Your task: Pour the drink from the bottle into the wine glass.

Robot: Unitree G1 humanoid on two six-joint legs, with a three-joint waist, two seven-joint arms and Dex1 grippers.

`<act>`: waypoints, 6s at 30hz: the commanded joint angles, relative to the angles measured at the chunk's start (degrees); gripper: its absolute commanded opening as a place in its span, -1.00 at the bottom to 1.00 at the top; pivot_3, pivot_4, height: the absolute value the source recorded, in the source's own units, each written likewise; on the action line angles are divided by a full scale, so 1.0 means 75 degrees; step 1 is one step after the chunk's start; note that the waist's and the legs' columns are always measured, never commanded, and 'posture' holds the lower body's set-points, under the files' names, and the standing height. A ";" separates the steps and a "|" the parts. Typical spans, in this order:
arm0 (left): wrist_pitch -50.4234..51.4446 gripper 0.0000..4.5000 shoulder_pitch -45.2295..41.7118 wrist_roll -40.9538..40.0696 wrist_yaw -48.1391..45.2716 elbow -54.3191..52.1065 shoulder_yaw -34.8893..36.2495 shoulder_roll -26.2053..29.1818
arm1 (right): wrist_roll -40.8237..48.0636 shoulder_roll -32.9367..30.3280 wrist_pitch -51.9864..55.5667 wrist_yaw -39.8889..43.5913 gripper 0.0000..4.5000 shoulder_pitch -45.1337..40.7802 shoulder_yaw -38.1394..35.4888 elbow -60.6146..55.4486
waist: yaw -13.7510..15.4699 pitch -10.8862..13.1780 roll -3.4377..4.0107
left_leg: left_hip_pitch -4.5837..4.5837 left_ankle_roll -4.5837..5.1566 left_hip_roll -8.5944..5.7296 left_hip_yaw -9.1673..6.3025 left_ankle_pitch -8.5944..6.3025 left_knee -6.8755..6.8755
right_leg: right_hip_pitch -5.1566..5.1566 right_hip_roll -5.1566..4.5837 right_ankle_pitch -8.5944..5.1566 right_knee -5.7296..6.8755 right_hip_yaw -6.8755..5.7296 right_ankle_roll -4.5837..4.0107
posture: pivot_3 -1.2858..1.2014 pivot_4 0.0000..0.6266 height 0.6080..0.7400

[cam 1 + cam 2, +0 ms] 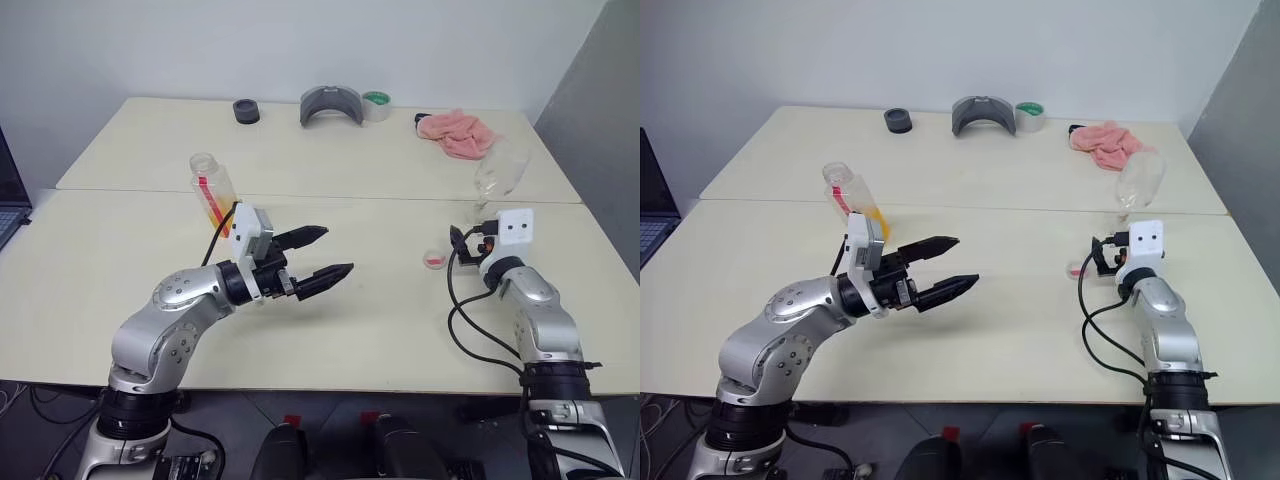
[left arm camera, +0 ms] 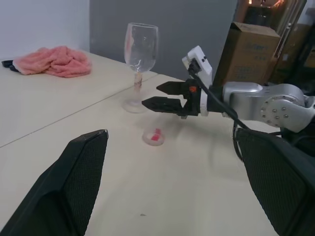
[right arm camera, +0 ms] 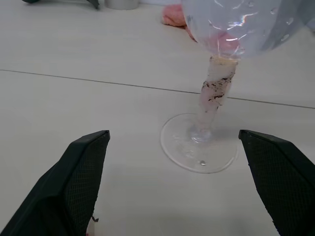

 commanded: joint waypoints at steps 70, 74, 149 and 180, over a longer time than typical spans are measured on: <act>-0.1907 1.00 0.7040 0.0917 0.2787 -0.3879 0.2054 -0.1261 | -0.0643 0.2805 -0.3302 0.4057 -0.94 -0.3754 0.1731 0.5098 | -0.0347 0.0017 0.0021 | 0.0011 0.0004 0.0012 -0.0004 -0.0003 -0.0014 | 0.0000 -0.0046 -0.0008 0.0017 -0.0008 -0.0012 | 0.03 -0.52 1.00; -0.2190 1.00 0.7253 0.1079 0.2886 -0.3880 0.1993 -0.1453 | -0.0958 0.2763 -0.3323 0.4183 -0.94 -0.3595 0.2027 0.5225 | -0.0357 0.0017 0.0020 | 0.0011 0.0004 0.0011 -0.0004 -0.0003 -0.0015 | -0.0003 -0.0033 -0.0011 0.0013 -0.0008 -0.0016 | 0.03 -0.52 1.00; -0.2751 1.00 0.0112 0.2557 0.3540 0.2995 0.2168 -0.0479 | 0.4490 -0.2531 0.3983 0.4472 0.99 0.0209 0.0035 -0.6358 | -0.0049 -0.0017 0.0008 | 0.0033 0.0000 0.0002 -0.0007 -0.0001 -0.0093 | 0.0013 -0.0020 -0.0021 -0.0030 -0.0019 -0.0025 | 0.03 -0.52 1.00; -0.4818 1.00 -0.2314 0.3193 0.2909 0.7198 0.1813 -0.0548 | 0.5625 -0.3196 0.4301 0.4062 0.99 0.0138 -0.0327 -0.6720 | 0.0050 -0.0018 0.0007 | 0.0018 0.0001 -0.0004 -0.0016 -0.0001 -0.0079 | 0.0012 -0.0024 -0.0020 -0.0030 -0.0035 -0.0024 | 0.03 -0.52 1.00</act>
